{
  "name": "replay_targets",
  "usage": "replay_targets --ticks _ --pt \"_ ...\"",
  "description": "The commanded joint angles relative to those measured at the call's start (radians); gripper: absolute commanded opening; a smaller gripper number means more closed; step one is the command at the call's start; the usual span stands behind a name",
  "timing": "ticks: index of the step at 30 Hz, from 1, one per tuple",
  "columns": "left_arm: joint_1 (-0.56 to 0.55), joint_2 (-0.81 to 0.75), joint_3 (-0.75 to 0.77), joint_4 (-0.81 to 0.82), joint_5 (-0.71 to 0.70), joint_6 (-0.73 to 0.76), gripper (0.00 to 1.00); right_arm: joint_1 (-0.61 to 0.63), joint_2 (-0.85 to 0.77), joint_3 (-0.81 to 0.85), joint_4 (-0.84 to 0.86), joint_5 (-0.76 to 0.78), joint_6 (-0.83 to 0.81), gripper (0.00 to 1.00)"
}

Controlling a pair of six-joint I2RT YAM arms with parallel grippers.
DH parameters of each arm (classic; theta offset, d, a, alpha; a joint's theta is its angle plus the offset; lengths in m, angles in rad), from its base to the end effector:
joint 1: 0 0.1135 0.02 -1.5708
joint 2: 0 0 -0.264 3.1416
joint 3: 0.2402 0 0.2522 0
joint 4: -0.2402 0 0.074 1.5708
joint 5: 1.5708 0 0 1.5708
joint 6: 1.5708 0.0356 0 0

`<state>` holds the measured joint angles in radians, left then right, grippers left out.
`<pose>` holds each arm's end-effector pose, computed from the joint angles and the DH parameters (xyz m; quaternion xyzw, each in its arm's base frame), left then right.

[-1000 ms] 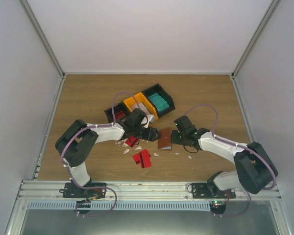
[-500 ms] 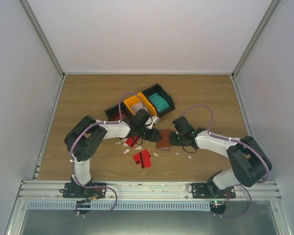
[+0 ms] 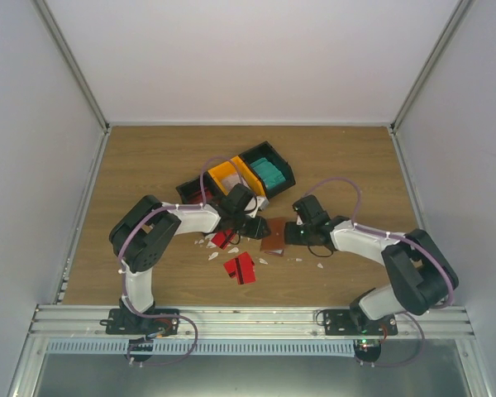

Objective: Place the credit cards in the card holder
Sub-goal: Close the card holder at the center of the board.

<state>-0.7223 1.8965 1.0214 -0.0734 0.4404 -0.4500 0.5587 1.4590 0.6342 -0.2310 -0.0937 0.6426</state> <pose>0.2671 -0.2556 0.1277 0.1924 0.9113 -0.3385 0.1339 0.2143 0.1379 0.1414 0.0286 0.9656 0.1811 0.1843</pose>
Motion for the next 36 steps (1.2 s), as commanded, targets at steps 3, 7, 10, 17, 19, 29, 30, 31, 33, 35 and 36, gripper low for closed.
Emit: replay_targets --ticks 3,7,10,17,19,29,30,31,33,35,36 --pt "-0.039 0.057 -0.029 0.007 -0.034 -0.010 0.25 0.019 0.052 -0.010 0.097 -0.179 -0.015 0.45" --pt "-0.045 0.060 -0.035 0.007 -0.057 -0.016 0.18 0.022 0.071 0.004 0.069 -0.151 -0.025 0.44" --pt "-0.049 0.062 -0.036 -0.001 -0.082 -0.018 0.15 0.048 0.098 0.046 -0.006 -0.067 -0.036 0.44" --pt "-0.050 0.068 -0.038 -0.021 -0.150 -0.018 0.09 0.114 0.129 0.112 -0.159 0.088 -0.024 0.40" --pt "-0.052 0.069 -0.039 -0.023 -0.159 -0.014 0.08 0.125 0.114 0.117 -0.184 0.114 -0.015 0.40" --pt "-0.052 0.090 -0.018 -0.029 -0.138 0.024 0.10 0.118 -0.016 0.085 -0.240 0.062 -0.026 0.44" --pt "-0.051 0.094 -0.015 -0.031 -0.134 0.026 0.11 0.119 -0.026 0.076 -0.231 0.045 -0.033 0.44" --pt "-0.051 0.097 -0.012 -0.030 -0.130 0.026 0.12 0.119 -0.033 0.073 -0.229 0.035 -0.038 0.43" --pt "-0.051 0.101 -0.006 -0.031 -0.116 0.030 0.14 0.119 -0.041 0.065 -0.231 0.030 -0.050 0.43" --pt "-0.052 0.103 -0.006 -0.028 -0.102 0.031 0.16 0.119 -0.032 0.063 -0.230 0.024 -0.069 0.41" --pt "-0.052 0.104 -0.006 -0.028 -0.096 0.032 0.17 0.119 -0.026 0.062 -0.227 0.023 -0.080 0.40"
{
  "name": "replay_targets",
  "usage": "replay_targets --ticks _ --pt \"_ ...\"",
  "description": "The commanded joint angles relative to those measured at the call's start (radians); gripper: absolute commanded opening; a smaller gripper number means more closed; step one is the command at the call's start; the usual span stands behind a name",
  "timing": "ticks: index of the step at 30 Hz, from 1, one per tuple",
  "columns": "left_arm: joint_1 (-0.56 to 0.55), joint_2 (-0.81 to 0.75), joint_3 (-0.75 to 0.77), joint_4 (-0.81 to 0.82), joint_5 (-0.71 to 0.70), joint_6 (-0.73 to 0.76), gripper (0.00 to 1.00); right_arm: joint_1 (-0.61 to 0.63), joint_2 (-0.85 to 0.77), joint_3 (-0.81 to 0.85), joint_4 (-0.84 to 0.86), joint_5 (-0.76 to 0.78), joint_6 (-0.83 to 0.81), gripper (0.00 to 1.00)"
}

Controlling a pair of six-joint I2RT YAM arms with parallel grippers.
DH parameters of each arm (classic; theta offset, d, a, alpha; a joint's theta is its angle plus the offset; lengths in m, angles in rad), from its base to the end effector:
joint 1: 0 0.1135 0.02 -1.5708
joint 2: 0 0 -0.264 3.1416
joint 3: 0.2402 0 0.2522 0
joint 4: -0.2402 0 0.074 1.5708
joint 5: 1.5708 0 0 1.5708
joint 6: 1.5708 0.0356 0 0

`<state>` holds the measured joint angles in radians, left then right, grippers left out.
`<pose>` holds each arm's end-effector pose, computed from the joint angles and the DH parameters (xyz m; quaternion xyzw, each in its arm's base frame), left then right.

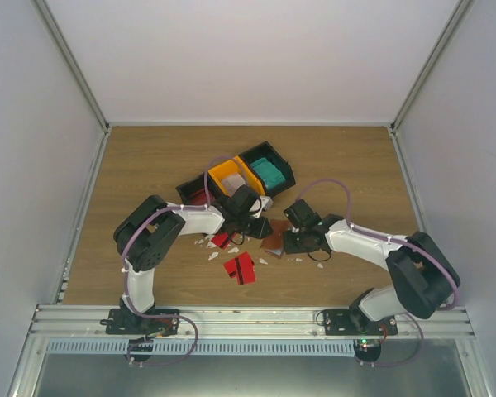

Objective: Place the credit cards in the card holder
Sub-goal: Close the card holder at the center of the board.

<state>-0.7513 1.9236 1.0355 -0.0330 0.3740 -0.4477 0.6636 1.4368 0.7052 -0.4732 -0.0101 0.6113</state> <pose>0.2667 -0.2669 0.1237 0.1995 0.9115 -0.3224 0.1595 0.1938 0.1520 0.1538 -0.0266 0.9829 0.1123 0.1433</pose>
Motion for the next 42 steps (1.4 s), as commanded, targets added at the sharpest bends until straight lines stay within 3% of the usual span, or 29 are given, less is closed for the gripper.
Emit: replay_targets --ticks 1,10,19,25,33,42 --pt "-0.023 0.076 -0.020 -0.067 -0.024 0.030 0.18 0.014 0.007 -0.006 0.020 -0.056 -0.056 0.40" --pt "-0.023 0.061 -0.023 -0.088 0.055 0.074 0.28 0.024 0.118 0.040 0.036 0.009 -0.098 0.39" --pt "-0.037 0.101 -0.033 -0.170 -0.049 0.115 0.02 0.044 0.141 0.036 0.067 0.148 -0.014 0.30" --pt "-0.045 0.120 -0.072 -0.207 -0.127 0.121 0.00 0.049 0.123 0.012 0.056 0.274 0.132 0.30" --pt "-0.045 0.138 -0.099 -0.215 -0.181 0.116 0.00 0.043 0.053 0.017 -0.106 0.467 0.354 0.40" --pt "-0.045 0.106 -0.098 -0.194 -0.132 0.105 0.02 -0.007 -0.026 0.013 -0.179 0.470 0.383 0.44"
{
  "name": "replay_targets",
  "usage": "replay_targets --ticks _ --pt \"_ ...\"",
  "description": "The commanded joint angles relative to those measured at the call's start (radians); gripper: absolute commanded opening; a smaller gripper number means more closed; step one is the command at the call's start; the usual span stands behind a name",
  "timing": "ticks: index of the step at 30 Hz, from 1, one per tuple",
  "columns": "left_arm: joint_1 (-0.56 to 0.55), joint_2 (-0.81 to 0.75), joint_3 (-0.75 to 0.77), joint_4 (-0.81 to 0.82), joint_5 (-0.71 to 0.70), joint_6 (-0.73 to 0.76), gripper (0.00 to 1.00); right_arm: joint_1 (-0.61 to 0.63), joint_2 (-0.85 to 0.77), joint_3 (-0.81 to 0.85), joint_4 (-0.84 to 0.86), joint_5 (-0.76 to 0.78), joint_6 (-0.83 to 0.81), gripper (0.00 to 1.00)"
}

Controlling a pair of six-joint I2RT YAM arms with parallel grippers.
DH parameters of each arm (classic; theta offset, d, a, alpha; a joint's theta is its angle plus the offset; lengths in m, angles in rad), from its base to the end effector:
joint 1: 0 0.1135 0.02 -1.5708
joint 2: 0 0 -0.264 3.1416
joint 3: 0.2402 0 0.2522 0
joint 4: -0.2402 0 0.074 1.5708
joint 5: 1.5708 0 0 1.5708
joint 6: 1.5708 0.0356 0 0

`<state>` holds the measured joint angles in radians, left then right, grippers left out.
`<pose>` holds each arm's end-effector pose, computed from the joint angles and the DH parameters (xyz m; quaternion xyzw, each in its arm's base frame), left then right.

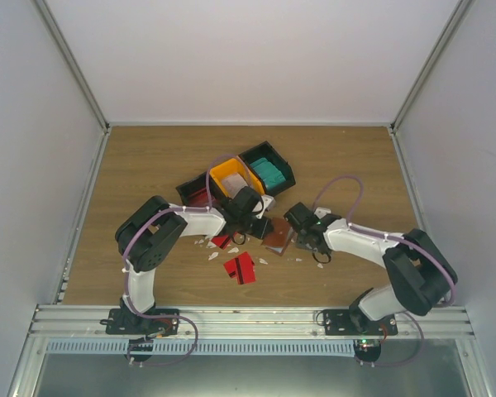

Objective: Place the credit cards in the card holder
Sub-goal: Close the card holder at the center of the board.

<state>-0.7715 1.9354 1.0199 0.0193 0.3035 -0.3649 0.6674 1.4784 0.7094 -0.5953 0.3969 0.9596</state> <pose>0.2639 -0.2715 0.1182 0.2373 0.9035 -0.2963 0.1990 0.1933 0.1348 0.1446 0.1621 0.9618 -0.0613 0.2119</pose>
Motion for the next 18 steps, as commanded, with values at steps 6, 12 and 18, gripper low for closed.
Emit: replay_targets --ticks 6,12,18 --pt "-0.025 -0.011 -0.081 -0.185 0.083 -0.002 0.26 -0.051 -0.214 -0.024 0.076 -0.204 -0.113 0.54" --pt "-0.026 -0.066 -0.083 -0.150 0.157 -0.014 0.38 -0.075 -0.241 -0.035 0.102 -0.306 -0.122 0.55" --pt "-0.041 -0.059 -0.102 -0.134 0.177 -0.030 0.42 -0.073 -0.164 -0.008 0.103 -0.380 -0.178 0.59"
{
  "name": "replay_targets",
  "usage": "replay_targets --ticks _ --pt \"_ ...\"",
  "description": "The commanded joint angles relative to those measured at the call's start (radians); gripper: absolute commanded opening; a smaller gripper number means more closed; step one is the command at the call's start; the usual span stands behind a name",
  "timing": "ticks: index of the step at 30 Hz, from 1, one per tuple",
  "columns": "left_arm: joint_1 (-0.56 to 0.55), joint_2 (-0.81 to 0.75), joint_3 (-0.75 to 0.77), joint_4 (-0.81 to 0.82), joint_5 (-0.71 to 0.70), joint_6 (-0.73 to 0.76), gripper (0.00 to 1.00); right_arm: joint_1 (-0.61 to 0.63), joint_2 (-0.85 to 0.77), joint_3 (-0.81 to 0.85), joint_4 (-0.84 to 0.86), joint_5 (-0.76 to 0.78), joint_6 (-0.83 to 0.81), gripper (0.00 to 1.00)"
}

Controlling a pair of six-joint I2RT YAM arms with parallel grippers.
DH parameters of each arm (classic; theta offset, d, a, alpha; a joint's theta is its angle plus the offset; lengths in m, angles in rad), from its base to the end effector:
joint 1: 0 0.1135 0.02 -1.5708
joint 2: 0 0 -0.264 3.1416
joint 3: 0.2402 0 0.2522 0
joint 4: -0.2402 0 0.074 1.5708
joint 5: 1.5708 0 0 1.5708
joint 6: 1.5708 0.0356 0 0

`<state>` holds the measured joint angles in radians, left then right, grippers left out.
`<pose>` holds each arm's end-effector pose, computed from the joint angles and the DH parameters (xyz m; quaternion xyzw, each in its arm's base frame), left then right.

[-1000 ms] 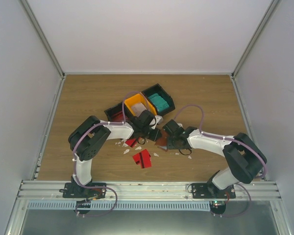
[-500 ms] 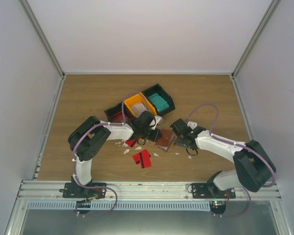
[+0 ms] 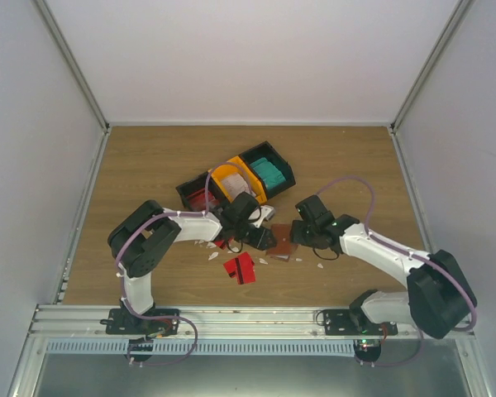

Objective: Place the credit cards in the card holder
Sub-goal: Close the card holder at the center of the board.

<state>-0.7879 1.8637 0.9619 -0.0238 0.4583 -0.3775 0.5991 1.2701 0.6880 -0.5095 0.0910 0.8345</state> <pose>0.2420 -0.2655 0.1267 0.2587 0.8896 -0.3498 0.1392 0.1917 0.1270 0.1840 0.1247 0.9624 0.1224 0.2078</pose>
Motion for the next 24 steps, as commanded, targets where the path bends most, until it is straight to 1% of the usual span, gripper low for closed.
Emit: replay_targets --ticks 1,6,9,10,16,24 --pt "-0.032 0.019 -0.040 -0.097 0.009 -0.020 0.42 -0.002 0.061 0.017 0.015 -0.079 -0.062 0.59" --pt "-0.068 0.034 -0.025 -0.148 -0.130 -0.050 0.42 0.032 0.140 0.049 -0.066 -0.026 -0.069 0.58" --pt "-0.076 0.024 -0.037 -0.154 -0.174 -0.067 0.41 0.061 0.157 0.072 -0.155 0.070 -0.008 0.51" --pt "-0.076 0.017 -0.042 -0.154 -0.184 -0.072 0.41 0.072 0.154 0.081 -0.179 0.103 0.018 0.46" --pt "-0.077 -0.016 -0.066 -0.110 -0.177 -0.087 0.42 0.080 0.125 0.103 -0.251 0.171 0.068 0.30" --pt "-0.077 -0.033 -0.092 -0.048 -0.157 -0.103 0.43 0.080 0.068 0.089 -0.212 0.139 0.082 0.18"
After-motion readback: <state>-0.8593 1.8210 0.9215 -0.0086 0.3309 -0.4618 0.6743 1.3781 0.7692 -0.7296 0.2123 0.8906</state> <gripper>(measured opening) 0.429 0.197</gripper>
